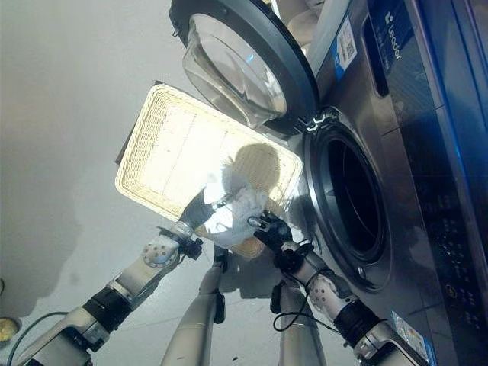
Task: Put the clothes into the washing machine.
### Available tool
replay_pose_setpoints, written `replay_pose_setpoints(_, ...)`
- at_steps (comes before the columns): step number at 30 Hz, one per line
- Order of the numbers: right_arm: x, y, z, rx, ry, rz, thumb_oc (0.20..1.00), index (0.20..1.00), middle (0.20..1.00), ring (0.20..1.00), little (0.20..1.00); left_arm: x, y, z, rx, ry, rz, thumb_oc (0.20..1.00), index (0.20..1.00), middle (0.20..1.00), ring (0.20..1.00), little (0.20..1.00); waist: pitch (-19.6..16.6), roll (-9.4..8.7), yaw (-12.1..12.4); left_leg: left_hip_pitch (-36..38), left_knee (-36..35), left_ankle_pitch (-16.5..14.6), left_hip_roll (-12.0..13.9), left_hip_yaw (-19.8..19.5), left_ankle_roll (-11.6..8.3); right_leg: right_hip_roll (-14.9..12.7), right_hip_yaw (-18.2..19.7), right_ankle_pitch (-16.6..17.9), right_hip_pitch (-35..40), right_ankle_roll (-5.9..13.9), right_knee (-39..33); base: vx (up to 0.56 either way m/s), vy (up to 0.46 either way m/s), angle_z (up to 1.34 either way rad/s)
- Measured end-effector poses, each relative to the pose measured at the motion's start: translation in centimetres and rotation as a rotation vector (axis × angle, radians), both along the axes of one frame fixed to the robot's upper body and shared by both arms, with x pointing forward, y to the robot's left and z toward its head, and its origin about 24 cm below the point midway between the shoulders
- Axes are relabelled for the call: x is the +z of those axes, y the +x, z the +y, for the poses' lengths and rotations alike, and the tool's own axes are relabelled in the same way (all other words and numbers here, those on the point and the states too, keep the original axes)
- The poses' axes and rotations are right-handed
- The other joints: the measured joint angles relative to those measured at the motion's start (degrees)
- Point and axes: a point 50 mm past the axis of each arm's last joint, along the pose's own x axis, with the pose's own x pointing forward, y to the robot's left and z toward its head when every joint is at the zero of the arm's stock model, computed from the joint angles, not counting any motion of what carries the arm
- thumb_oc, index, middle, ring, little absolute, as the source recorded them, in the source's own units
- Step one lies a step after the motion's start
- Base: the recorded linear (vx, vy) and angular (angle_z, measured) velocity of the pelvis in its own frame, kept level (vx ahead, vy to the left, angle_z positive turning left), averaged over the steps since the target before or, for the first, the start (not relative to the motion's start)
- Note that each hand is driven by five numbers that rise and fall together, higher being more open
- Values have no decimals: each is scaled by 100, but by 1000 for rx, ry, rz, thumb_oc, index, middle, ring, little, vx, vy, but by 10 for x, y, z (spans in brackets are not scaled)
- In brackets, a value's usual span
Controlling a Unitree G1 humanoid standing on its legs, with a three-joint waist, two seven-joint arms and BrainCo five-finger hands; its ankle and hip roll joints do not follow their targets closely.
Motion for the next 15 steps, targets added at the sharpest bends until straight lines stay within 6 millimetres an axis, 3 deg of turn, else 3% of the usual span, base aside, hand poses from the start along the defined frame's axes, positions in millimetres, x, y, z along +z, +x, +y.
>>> replay_pose_setpoints(15, -9, -3, 0, 32, -156, 6, 1000, 1000, 1000, 1000, 1000, -5, 1, -7, -86, 131, 54, 200, 200, 200, 200, 200, 14, -25, -15, -102, -10, 2, 2, -22, 2, 8, -3, 0, -75, 0, -5, 0, -2, 0)
